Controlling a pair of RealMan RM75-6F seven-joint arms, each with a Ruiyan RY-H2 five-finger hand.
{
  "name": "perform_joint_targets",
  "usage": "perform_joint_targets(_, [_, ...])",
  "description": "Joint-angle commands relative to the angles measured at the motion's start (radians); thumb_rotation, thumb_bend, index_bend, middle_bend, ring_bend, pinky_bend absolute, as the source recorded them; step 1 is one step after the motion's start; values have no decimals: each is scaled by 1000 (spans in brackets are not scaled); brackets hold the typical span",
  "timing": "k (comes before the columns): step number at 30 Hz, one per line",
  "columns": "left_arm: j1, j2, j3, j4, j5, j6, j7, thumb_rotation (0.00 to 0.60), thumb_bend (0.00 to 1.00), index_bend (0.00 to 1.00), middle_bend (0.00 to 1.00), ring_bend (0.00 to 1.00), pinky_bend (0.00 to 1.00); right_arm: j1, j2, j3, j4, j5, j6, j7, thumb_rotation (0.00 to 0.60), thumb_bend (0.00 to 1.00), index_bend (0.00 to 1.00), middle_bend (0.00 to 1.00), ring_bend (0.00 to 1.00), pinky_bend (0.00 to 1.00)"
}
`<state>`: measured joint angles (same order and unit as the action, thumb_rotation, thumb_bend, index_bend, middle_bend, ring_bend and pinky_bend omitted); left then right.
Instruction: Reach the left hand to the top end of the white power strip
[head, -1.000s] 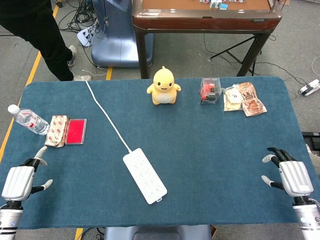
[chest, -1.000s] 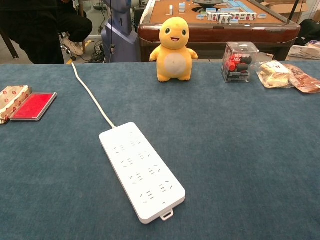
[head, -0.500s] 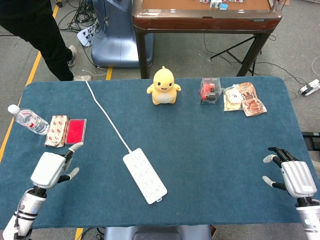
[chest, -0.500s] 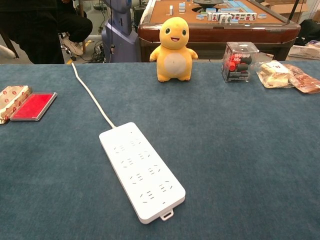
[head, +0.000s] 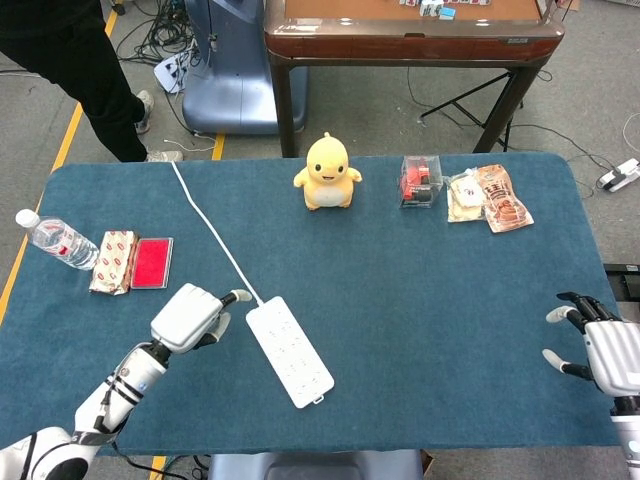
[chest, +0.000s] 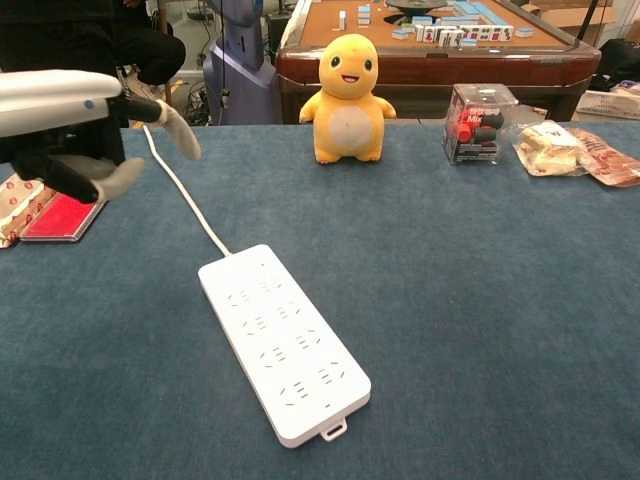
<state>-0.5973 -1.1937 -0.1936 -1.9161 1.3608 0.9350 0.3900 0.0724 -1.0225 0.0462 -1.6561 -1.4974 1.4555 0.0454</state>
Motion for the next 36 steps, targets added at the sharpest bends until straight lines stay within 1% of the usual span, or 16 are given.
perform_joint_targets(1, [-80,-38,-23,-16,-130,-71,89,600,650,322,1000,1000,1000,2,7,4,-4,0,1,4,600,69,419,253,213,472])
perform_joint_targets(7, [-132,-99,6,20,-244,-78,165,600,649,302,1000,1000,1000,6,18,8,-9,5,-8,9,600,68,419,256,213,472])
perform_joint_targets(15, [-162,-155,58,68,-304,-61,202,600,649,281,1000,1000,1000,13,15,7,-11,4,-21,3,600,68,419,256,213,472])
perform_joint_targets(26, [-192,-176,110,108,-398,-49,241,600,649,253,1000,1000,1000,27,4,8,-14,10,-44,-14,600,68,419,256,213,472])
perform_joint_targets(36, [-212,-176,140,107,-427,-44,241,600,650,254,1000,1000,1000,38,0,9,-19,16,-62,-26,600,69,419,256,213,472])
